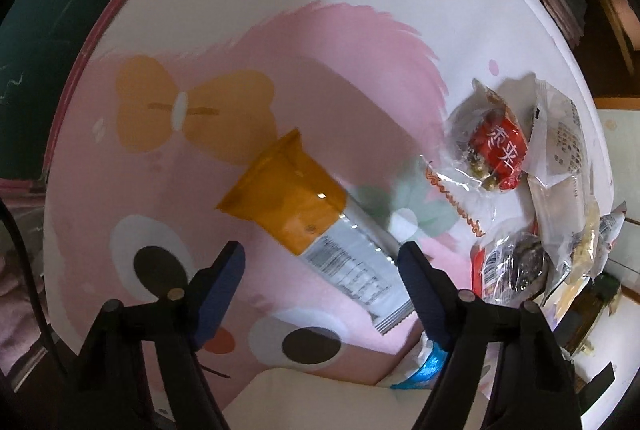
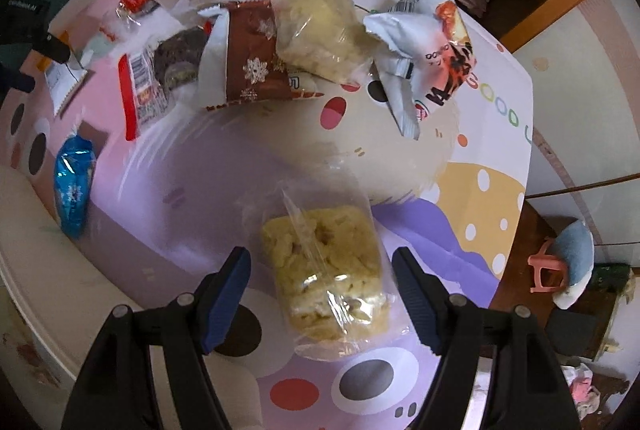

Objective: Organize snacks
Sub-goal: 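Reach left gripper to orange-white packet while right reaches to yellow crisp bag, then grasp orange-white packet with left gripper while right grasps clear crisp bag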

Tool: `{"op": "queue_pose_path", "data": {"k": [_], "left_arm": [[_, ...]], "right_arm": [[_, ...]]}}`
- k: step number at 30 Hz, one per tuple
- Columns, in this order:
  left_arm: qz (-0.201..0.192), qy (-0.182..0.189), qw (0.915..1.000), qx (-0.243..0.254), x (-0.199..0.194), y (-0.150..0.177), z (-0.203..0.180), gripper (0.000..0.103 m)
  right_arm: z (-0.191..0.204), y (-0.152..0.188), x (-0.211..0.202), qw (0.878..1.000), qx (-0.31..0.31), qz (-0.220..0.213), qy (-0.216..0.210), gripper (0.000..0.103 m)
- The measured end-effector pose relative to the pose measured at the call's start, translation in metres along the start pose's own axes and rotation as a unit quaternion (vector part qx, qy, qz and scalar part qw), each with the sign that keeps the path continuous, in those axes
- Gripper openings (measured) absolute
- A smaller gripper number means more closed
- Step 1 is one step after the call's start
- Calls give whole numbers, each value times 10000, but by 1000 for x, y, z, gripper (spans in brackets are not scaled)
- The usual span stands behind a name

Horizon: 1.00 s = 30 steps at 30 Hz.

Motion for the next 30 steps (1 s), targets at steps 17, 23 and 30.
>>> {"op": "queue_pose_path", "data": {"k": [17, 23, 30], "left_arm": [[-414, -489, 9946, 818, 5, -6, -57, 34], [-656, -327, 9908, 1134, -8, 3, -72, 31], [-1294, -127, 9814, 1414, -63, 22, -83, 31]], "right_arm": [[-7, -2, -4, 9994, 322, -53, -117, 56], [-9, -12, -30, 9981, 424, -435, -98, 56], [-10, -12, -71, 9931, 690, -938, -109, 56]]}}
Point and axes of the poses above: each gripper's, at about its wrist camera, not at the fingertips, and x roughly the way its jaws point, z to its left, y to its underside, the point moved 4 cm from there along x, roughly the way its jaws point, and after that the axes turned 1 degree about -z, right-handed, at the moved point
